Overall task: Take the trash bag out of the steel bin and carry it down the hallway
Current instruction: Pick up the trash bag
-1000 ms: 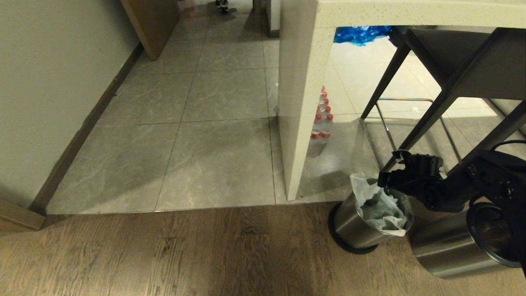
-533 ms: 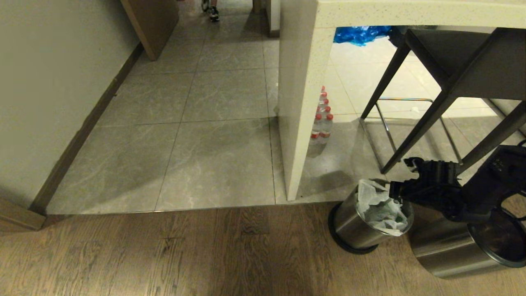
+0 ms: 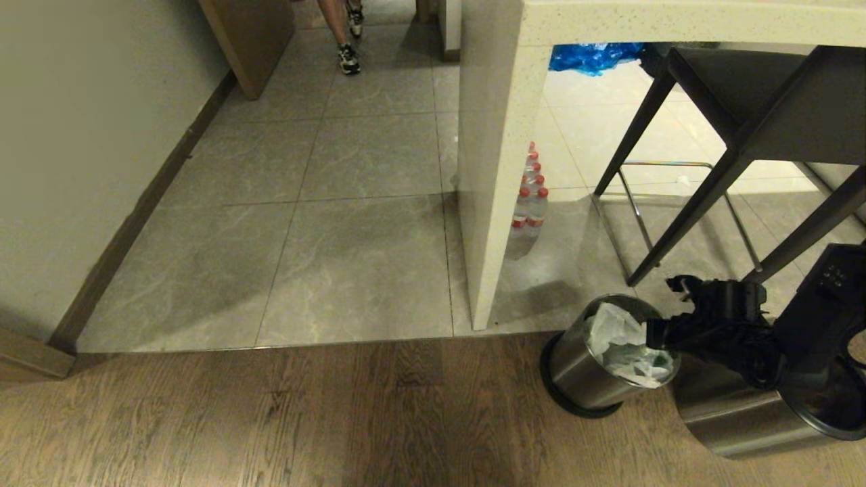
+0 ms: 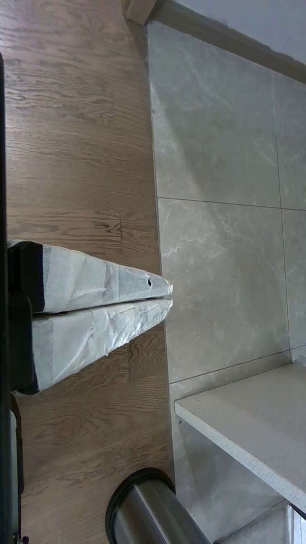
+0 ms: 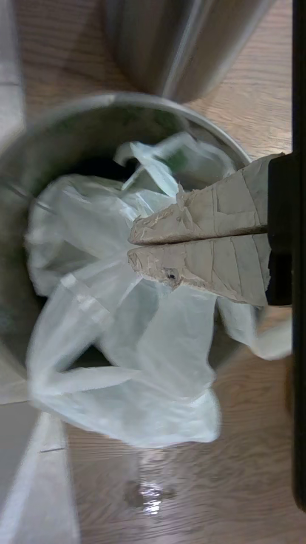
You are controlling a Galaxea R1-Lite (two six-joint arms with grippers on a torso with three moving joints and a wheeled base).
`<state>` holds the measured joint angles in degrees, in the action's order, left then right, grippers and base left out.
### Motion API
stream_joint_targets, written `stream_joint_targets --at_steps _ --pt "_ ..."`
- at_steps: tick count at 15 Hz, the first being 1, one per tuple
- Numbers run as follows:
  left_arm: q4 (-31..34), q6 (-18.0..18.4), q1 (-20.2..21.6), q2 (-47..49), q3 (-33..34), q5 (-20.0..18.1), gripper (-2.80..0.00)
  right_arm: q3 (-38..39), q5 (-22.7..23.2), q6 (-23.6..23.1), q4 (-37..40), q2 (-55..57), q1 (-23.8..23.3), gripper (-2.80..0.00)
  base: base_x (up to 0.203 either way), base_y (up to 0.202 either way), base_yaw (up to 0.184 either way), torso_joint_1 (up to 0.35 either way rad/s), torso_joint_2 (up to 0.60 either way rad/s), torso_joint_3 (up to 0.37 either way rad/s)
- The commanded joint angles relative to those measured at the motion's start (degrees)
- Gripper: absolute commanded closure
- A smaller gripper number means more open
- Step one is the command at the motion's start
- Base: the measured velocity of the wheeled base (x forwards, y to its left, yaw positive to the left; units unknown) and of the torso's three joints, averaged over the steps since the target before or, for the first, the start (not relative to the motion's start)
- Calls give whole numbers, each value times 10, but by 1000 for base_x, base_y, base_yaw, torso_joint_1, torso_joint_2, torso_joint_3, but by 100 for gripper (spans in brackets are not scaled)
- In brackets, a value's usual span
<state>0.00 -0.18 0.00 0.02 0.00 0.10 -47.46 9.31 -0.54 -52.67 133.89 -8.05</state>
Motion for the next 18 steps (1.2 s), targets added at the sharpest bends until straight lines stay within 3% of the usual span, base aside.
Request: stream_joint_targets --at_steps 1,7,18 --pt "0 0 0 0 0 0 0 15 -2 -1 -6 -1 9 0 0 0 0 0 0 0" --pt "0 0 0 0 0 0 0 71 -21 -64 -2 0 28 0 0 0 0 0 0 0" --pt "0 0 0 0 0 0 0 87 -20 -116 -25 22 38 0 0 0 0 0 0 0"
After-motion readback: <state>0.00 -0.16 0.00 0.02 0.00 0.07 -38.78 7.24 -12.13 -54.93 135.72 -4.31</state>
